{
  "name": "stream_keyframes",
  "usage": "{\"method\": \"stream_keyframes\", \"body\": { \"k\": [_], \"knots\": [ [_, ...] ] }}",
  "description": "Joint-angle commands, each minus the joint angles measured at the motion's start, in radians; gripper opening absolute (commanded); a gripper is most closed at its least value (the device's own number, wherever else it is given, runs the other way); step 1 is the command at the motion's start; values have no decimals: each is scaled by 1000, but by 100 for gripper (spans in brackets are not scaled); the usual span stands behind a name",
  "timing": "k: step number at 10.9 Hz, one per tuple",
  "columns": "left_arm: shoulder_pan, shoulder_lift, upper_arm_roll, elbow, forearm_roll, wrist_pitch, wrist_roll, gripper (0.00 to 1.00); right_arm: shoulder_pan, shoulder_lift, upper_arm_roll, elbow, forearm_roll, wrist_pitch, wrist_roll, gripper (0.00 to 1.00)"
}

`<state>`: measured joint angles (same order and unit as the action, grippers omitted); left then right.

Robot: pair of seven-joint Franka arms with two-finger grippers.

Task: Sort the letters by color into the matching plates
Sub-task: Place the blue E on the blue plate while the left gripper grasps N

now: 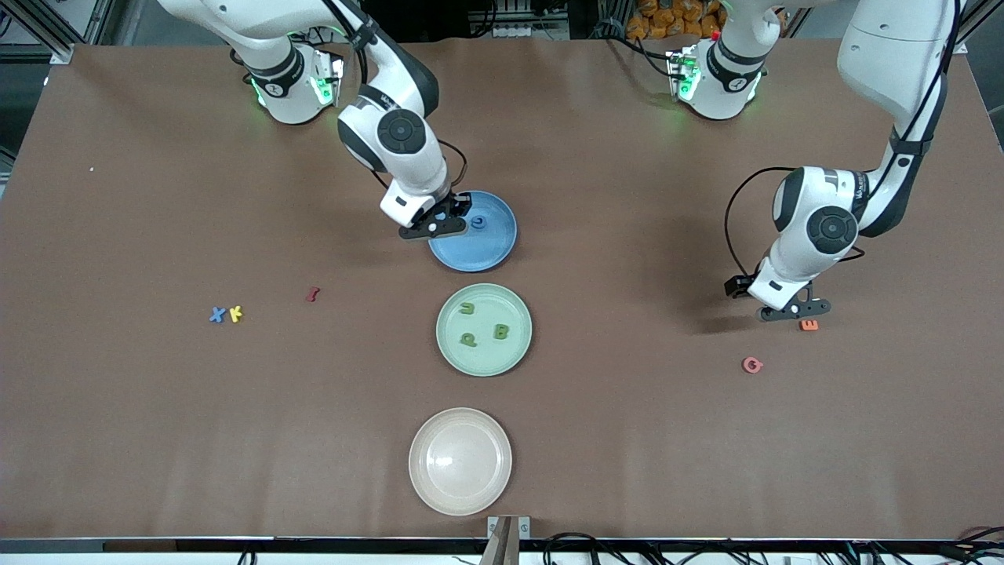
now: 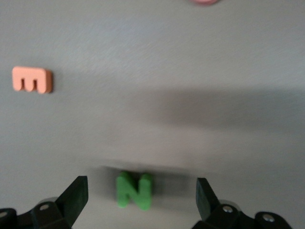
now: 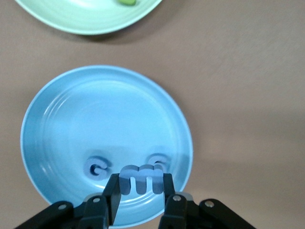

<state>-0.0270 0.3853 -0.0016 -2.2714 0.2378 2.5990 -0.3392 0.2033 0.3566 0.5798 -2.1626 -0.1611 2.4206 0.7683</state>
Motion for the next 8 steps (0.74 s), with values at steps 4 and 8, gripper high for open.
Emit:
{"method": "stream_keyframes", "body": {
  "k": [4,8],
  "knots": [
    [47,-11,-29,-45,20,18,26,100,47,68,3,75,6,-11,132,55],
    [58,0,-29,-45,18,21,34,100,28,51,3,72,6,-15,118,56]
  ]
}}
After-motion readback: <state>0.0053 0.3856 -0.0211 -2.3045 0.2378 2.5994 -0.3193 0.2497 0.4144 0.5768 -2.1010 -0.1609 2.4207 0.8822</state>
